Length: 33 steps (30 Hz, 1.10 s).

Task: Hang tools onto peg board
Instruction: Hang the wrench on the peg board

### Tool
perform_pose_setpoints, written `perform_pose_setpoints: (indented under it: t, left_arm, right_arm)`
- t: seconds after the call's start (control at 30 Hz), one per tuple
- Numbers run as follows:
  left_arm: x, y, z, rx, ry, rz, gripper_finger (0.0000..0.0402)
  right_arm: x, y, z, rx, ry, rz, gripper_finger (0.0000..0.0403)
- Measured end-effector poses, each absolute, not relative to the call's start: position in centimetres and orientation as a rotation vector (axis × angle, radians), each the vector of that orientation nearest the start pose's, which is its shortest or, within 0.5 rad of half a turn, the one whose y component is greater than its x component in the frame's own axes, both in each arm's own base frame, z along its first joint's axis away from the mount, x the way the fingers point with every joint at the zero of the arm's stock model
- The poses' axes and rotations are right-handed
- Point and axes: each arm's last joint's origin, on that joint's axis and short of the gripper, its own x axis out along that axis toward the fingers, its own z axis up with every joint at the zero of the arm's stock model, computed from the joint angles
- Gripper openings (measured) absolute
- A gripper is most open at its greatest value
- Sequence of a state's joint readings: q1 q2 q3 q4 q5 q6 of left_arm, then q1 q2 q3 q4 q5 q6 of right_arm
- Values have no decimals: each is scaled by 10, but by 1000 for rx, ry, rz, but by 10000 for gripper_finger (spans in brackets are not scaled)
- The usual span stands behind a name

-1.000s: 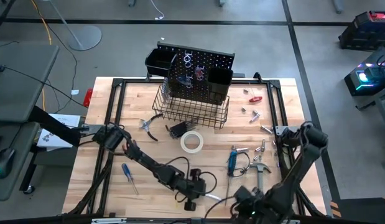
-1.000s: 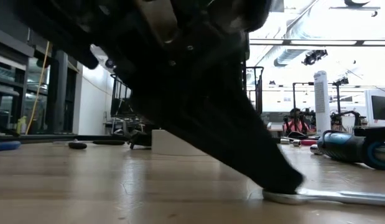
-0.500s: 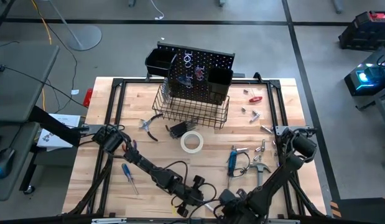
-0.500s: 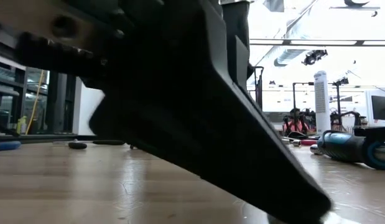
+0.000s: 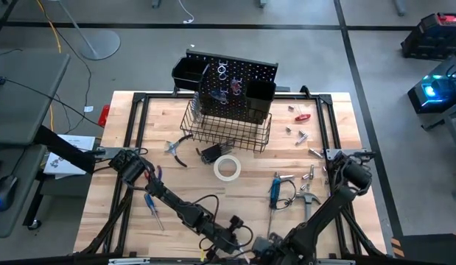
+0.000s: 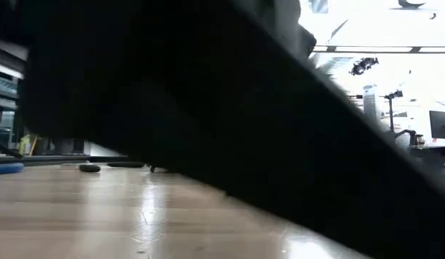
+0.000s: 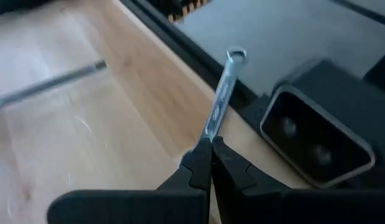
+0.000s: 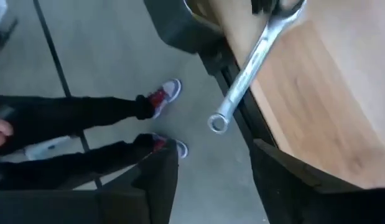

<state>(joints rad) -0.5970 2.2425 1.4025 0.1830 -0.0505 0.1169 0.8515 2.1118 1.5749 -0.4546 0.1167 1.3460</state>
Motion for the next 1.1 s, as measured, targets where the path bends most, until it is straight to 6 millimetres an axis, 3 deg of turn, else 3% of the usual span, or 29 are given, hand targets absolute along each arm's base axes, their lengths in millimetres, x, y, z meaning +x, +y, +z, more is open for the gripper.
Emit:
perform_pose_setpoints:
  t: [0.3,0.5,0.9,1.1]
  left_arm:
    - [392,-260,99,272,616,-530,0]
    - [393,-261,96,195,632,-497,0]
    - [404,-242,96,47,662,-348,0]
    - [409,-234,96,-51,678,-292,0]
  right_arm:
    - [313,357,146,851,1129,116,195]
    - [314,358,138,940,1150,40,195]
    - [308,372,172,889,1208,15,192]
    - [300,367,185,825,1233,-169,192]
